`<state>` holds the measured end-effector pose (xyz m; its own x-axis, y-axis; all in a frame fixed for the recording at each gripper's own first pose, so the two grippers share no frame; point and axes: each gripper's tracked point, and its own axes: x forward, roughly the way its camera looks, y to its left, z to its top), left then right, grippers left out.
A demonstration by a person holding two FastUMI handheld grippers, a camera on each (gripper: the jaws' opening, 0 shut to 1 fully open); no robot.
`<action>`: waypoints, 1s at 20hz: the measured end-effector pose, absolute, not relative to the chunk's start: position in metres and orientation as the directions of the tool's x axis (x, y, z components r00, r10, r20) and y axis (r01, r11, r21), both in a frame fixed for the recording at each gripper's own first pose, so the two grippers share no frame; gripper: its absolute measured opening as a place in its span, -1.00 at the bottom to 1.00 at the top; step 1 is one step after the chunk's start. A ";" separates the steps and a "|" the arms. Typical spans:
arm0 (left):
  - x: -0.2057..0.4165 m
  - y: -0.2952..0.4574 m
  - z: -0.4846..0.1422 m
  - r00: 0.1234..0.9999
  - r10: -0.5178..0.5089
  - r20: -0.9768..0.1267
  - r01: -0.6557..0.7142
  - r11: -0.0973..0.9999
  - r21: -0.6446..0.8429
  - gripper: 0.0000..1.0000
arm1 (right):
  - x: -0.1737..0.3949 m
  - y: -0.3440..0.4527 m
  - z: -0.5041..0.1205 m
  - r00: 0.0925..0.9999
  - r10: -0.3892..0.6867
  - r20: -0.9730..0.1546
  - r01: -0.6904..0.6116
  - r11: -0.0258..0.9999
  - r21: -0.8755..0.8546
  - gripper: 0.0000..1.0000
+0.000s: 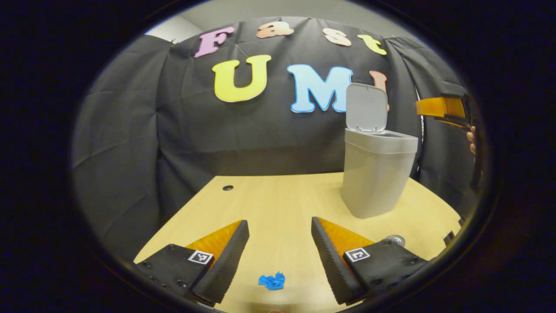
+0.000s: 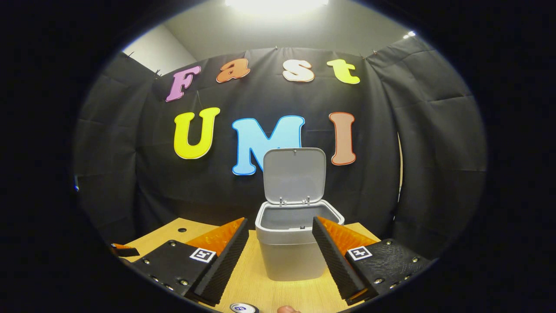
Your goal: Press the lid of the desktop garbage bin to open it, pick up the crumpled paper on the desktop and throw it into the bin, then pick up the pop can on the desktop and drop it into the bin, and finally close the garbage bin lid.
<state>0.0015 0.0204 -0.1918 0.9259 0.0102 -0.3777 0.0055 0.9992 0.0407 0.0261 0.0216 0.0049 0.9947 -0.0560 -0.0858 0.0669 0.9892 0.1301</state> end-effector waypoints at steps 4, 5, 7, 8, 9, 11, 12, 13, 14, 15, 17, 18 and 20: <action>-0.003 0.033 -0.241 0.878 0.023 -0.478 0.000 0.999 0.047 0.92 | 0.014 0.017 0.008 0.990 -0.105 -0.094 0.111 0.991 0.070 0.88; -0.006 0.036 -0.255 0.860 0.023 -0.510 -0.002 0.999 0.042 0.92 | 0.011 0.021 0.008 0.990 -0.102 -0.095 0.108 0.992 0.065 0.91; -0.011 0.040 -0.278 0.824 0.019 -0.567 0.002 0.999 0.037 0.89 | 0.009 0.026 0.009 0.990 -0.099 -0.098 0.105 0.993 0.059 0.95; -0.012 0.040 -0.287 0.808 0.015 -0.589 0.008 0.999 0.036 0.89 | 0.009 0.028 0.011 0.991 -0.098 -0.095 0.103 0.993 0.054 0.95; -0.014 0.041 -0.295 0.791 0.018 -0.611 0.006 0.999 0.037 0.88 | 0.008 0.030 0.012 0.991 -0.098 -0.093 0.102 0.994 0.047 0.95; -0.012 0.042 -0.307 0.757 0.018 -0.653 -0.003 1.000 0.025 0.93 | 0.008 0.035 0.014 0.992 -0.092 -0.089 0.095 0.995 0.032 0.95; -0.013 0.045 -0.316 0.739 0.024 -0.674 -0.008 1.000 0.027 0.93 | 0.009 0.036 0.013 0.992 -0.091 -0.089 0.093 0.995 0.023 0.95; -0.014 0.049 -0.326 0.720 0.033 -0.693 -0.011 0.999 0.036 0.93 | 0.009 0.037 0.010 0.992 -0.088 -0.096 0.090 0.996 0.016 0.95; -0.016 0.050 -0.333 0.699 0.039 -0.714 -0.010 0.999 0.044 0.92 | 0.010 0.039 0.008 0.991 -0.084 -0.106 0.086 0.996 0.013 0.95; -0.017 0.051 -0.341 0.681 0.042 -0.731 -0.007 0.999 0.050 0.93 | 0.012 0.040 0.007 0.991 -0.079 -0.112 0.081 0.997 0.015 0.95; -0.021 0.050 -0.354 0.646 0.049 -0.762 0.000 0.998 0.065 0.89 | 0.013 0.040 0.005 0.990 -0.075 -0.122 0.078 0.997 0.022 0.96; -0.023 0.049 -0.359 0.634 0.050 -0.772 0.005 0.998 0.068 0.93 | 0.014 0.039 0.003 0.989 -0.074 -0.129 0.078 0.997 0.022 0.95; -0.025 0.048 -0.367 0.618 0.053 -0.784 0.013 0.997 0.077 0.89 | 0.019 0.041 -0.002 0.987 -0.065 -0.147 0.069 0.997 0.023 0.95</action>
